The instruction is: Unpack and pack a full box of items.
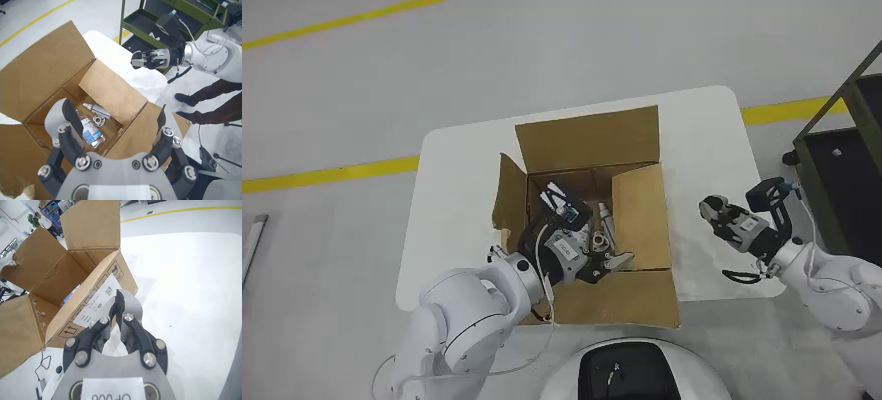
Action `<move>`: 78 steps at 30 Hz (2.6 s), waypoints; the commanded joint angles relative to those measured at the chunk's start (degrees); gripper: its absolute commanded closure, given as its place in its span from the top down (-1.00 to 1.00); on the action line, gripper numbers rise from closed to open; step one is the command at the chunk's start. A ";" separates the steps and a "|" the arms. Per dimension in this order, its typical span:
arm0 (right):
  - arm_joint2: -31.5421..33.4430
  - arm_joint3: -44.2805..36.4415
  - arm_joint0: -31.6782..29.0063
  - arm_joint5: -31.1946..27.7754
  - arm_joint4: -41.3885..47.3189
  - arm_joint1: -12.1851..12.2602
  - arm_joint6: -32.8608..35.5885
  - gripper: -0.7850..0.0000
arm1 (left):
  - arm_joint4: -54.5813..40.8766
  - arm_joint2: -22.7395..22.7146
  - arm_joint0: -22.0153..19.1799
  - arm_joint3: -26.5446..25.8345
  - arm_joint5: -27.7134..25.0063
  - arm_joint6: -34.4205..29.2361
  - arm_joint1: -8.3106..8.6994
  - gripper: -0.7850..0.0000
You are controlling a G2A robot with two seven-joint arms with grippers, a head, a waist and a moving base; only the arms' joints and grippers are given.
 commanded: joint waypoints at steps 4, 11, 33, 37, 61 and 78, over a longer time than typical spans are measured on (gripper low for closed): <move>-2.39 0.17 -0.39 0.44 -7.93 -0.43 -3.59 -1.00 | -3.91 2.38 0.57 3.68 6.39 4.79 -0.71 1.00; -7.00 2.48 0.08 0.58 -12.37 -1.50 -9.35 -1.00 | -11.68 7.71 -2.22 12.07 13.41 9.52 -2.41 1.00; -8.82 3.59 0.10 1.20 -14.50 -2.61 -12.15 -1.00 | -15.17 9.81 -3.07 17.30 14.75 12.33 -3.22 1.00; -9.53 3.44 0.09 1.74 -15.44 -2.95 -12.51 -1.00 | -19.46 10.44 -2.71 20.18 14.66 14.92 -3.74 1.00; -11.43 4.41 0.53 1.68 -18.41 -4.58 -13.08 -1.00 | -22.93 12.21 -4.93 31.78 17.33 19.65 -5.48 1.00; -10.55 4.52 0.70 1.38 -18.08 -5.40 -12.88 -1.00 | -31.48 11.48 -4.84 28.16 15.24 19.44 -6.27 1.00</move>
